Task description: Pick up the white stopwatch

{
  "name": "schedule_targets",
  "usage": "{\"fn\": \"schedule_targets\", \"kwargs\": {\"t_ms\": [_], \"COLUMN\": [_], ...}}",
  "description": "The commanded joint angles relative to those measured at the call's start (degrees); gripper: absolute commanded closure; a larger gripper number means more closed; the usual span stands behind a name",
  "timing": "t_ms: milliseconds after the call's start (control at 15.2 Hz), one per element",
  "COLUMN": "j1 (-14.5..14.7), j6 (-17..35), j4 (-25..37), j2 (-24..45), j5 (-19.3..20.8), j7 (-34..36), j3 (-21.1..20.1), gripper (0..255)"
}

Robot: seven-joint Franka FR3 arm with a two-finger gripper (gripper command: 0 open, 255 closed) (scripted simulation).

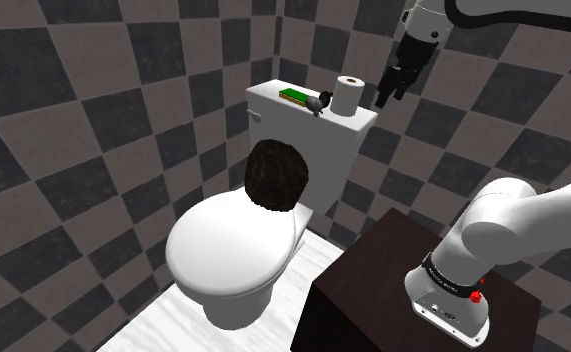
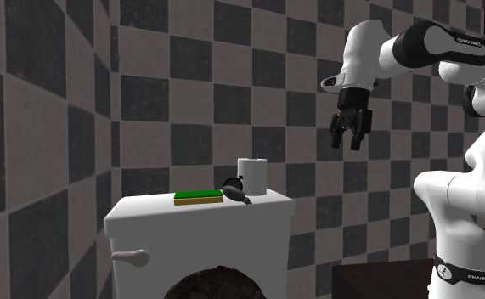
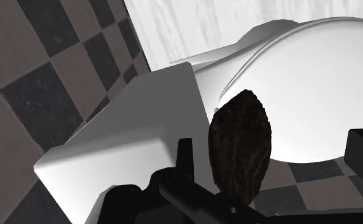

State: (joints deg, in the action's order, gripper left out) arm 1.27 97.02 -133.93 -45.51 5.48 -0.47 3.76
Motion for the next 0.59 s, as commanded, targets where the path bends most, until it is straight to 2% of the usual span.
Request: {"fn": "schedule_targets", "kwargs": {"t_ms": [0, 528], "j1": [0.0, -1.7], "j6": [0.0, 12.6], "j4": [0.0, 4.5], "j2": [0.0, 15.8], "j5": [0.0, 0.2], "j7": [0.0, 6.5], "j3": [0.0, -0.5], "gripper": [0, 0]}}
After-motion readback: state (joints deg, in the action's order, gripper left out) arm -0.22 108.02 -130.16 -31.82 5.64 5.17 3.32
